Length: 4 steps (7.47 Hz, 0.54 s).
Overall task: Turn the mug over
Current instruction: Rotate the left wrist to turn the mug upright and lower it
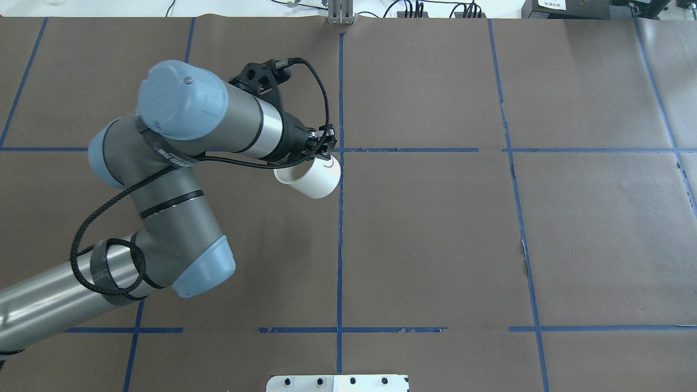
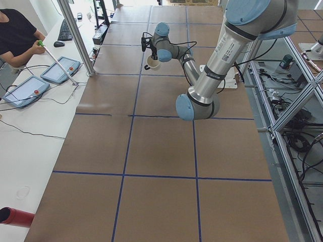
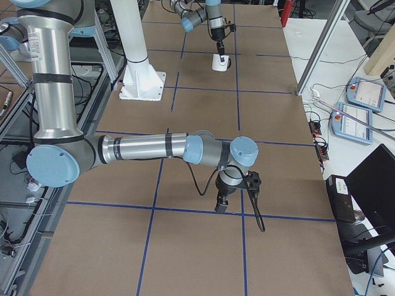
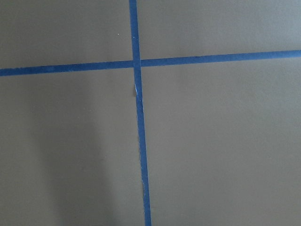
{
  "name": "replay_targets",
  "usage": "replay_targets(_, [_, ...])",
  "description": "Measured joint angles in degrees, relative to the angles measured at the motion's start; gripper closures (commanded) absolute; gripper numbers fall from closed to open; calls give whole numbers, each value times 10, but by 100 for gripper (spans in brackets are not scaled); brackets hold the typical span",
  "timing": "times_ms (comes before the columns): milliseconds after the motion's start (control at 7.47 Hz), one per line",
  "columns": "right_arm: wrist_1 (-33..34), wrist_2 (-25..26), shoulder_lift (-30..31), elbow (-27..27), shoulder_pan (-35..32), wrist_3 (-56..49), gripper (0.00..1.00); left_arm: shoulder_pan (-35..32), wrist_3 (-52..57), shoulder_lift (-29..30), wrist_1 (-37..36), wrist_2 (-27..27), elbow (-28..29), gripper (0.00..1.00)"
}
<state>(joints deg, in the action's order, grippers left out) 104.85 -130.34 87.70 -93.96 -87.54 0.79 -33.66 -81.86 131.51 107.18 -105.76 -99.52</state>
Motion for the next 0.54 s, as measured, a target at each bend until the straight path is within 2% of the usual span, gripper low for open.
replay_targets(134, [0,0,0,0,0,0,0,25,31,27,-65,38,4,100])
replay_targets(402, [0,0,0,0,0,0,0,66,74,60,-134,103,33,100])
replay_targets(535, [0,0,0,0,0,0,0,74,94,84,-161,115,59,100])
